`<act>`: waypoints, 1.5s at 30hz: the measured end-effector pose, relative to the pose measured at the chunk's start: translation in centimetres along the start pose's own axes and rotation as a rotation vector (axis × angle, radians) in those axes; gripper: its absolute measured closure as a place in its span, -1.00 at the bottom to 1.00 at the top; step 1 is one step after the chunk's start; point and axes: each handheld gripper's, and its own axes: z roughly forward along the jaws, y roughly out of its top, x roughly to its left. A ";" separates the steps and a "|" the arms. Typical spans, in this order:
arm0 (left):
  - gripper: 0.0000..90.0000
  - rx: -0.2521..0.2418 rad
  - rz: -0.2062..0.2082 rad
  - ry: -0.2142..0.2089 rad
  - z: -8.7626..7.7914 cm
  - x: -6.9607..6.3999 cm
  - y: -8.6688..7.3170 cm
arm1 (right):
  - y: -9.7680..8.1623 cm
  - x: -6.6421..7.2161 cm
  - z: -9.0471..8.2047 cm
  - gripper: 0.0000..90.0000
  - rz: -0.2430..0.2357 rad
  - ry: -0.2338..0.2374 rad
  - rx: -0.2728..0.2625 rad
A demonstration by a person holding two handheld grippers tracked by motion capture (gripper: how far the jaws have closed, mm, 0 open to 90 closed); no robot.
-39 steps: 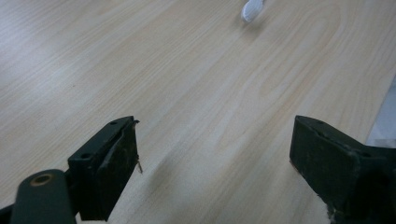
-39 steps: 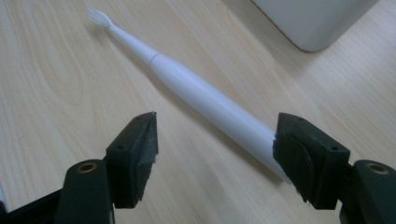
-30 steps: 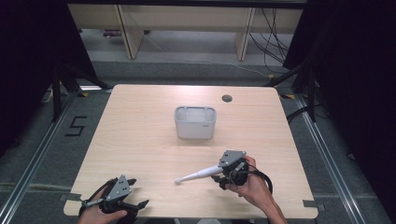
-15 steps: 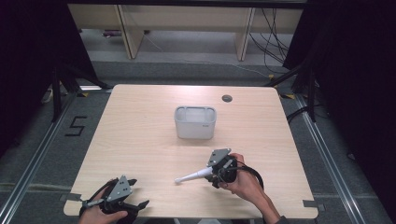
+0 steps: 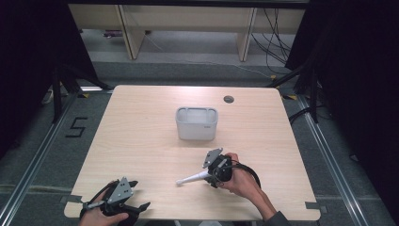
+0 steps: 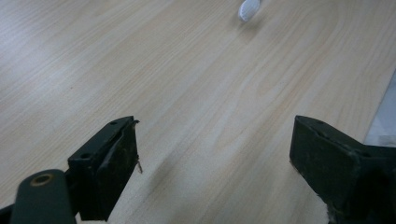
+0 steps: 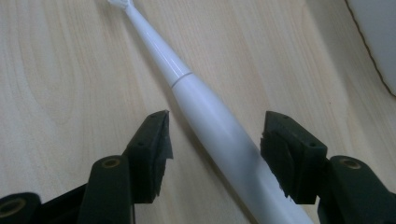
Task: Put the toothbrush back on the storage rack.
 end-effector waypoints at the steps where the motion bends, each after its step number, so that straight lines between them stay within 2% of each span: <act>1: -0.67 0.000 0.000 0.000 0.0 0.0 0.0 | 0.0 0.0 0.0 -0.05 0.000 0.000 0.000; 3: -0.67 -0.014 -0.007 -0.015 0.0 -0.1 0.0 | 0.1 0.0 0.2 -0.02 -0.002 0.004 0.010; 4: -0.67 0.004 -0.007 -0.007 0.0 0.0 0.0 | 0.1 0.0 0.3 -0.01 -0.007 0.001 0.012; 5: -0.67 -0.002 0.006 0.002 0.1 0.1 0.0 | 0.1 -0.1 0.3 -0.01 -0.009 0.003 0.014; 6: -0.67 -0.001 -0.004 0.003 0.0 0.0 0.0 | 0.1 0.0 0.3 0.00 0.010 -0.002 0.022; 7: -0.67 -0.008 -0.004 -0.011 0.0 0.0 0.0 | 0.1 -0.3 0.5 0.00 -0.006 0.003 0.028; 8: -0.67 -0.005 0.004 -0.002 0.1 0.0 0.0 | 0.0 -0.3 0.5 0.00 -0.012 0.002 0.027; 13: -0.67 -0.003 0.006 -0.004 0.1 0.0 0.0 | -0.1 -0.5 0.7 0.03 -0.013 -0.001 0.040; 14: -0.67 0.012 -0.009 -0.015 0.0 0.0 0.0 | -0.1 -0.6 0.8 0.04 -0.021 0.009 0.050; 16: -0.67 -0.003 -0.005 0.000 0.1 0.0 0.0 | -0.1 -0.6 0.9 0.05 -0.026 0.009 0.053; 17: -0.67 -0.005 -0.013 0.000 0.1 -0.1 0.0 | -0.1 -0.5 0.9 0.06 -0.006 0.005 0.066; 19: -0.67 -0.009 -0.003 -0.014 0.0 -0.1 0.0 | -0.2 -0.5 1.0 0.09 -0.005 0.010 0.078; 21: -0.67 0.000 -0.003 0.002 0.1 0.0 0.0 | -0.2 -0.7 1.2 0.14 -0.010 0.035 0.090; 22: -0.67 -0.010 -0.003 -0.014 0.0 -0.1 0.0 | -0.2 -0.7 1.2 0.16 -0.005 0.031 0.093; 25: -0.67 -0.007 -0.002 -0.013 0.0 -0.1 0.0 | -0.3 -0.9 1.2 0.21 -0.026 0.028 0.086; 26: -0.67 -0.007 -0.001 -0.003 0.1 0.0 0.0 | -0.2 -0.9 1.1 0.24 -0.002 0.047 0.110; 27: -0.67 -0.001 -0.001 0.001 0.0 0.0 0.0 | -0.2 -1.1 1.2 0.24 -0.020 0.042 0.100; 29: -0.67 -0.008 -0.005 -0.009 0.0 0.0 0.0 | -0.2 -1.2 1.2 0.25 -0.021 0.051 0.101; 30: -0.67 -0.006 0.001 -0.003 0.1 0.0 0.0 | 0.0 -1.2 1.2 0.28 -0.004 0.059 0.124; 31: -0.67 0.009 -0.013 -0.019 0.0 0.0 0.0 | 0.1 -1.2 1.1 0.29 0.003 0.066 0.142; 32: -0.67 0.000 0.005 0.002 0.0 0.1 0.0 | 0.2 -1.3 1.2 0.31 -0.013 0.080 0.146; 34: -0.67 -0.009 -0.014 -0.008 0.0 -0.1 0.0 | 0.4 -1.3 1.2 0.32 -0.010 0.079 0.159; 37: -0.67 -0.008 -0.007 -0.015 0.0 -0.1 0.0 | 0.6 -1.3 1.3 0.33 -0.020 0.082 0.169; 38: -0.67 -0.006 -0.001 -0.006 0.0 0.0 0.0 | 0.8 -1.3 1.4 0.36 -0.044 0.088 0.184; 39: -0.67 -0.006 -0.001 -0.006 0.0 0.0 0.0 | 0.8 -1.3 1.4 0.36 -0.044 0.088 0.184; 40: -0.67 -0.009 -0.006 -0.013 0.0 -0.1 0.0 | 1.1 -1.3 1.3 0.37 -0.040 0.073 0.232; 43: -0.67 0.002 -0.002 -0.003 0.0 0.0 0.0 | 1.3 -1.3 1.4 0.39 -0.018 0.090 0.251; 44: -0.67 0.003 0.005 0.001 0.0 0.1 0.0 | 1.6 -1.5 1.5 0.42 -0.042 0.106 0.259; 45: -0.67 0.003 0.005 0.001 0.0 0.1 0.0 | 1.6 -1.5 1.5 0.42 -0.042 0.106 0.259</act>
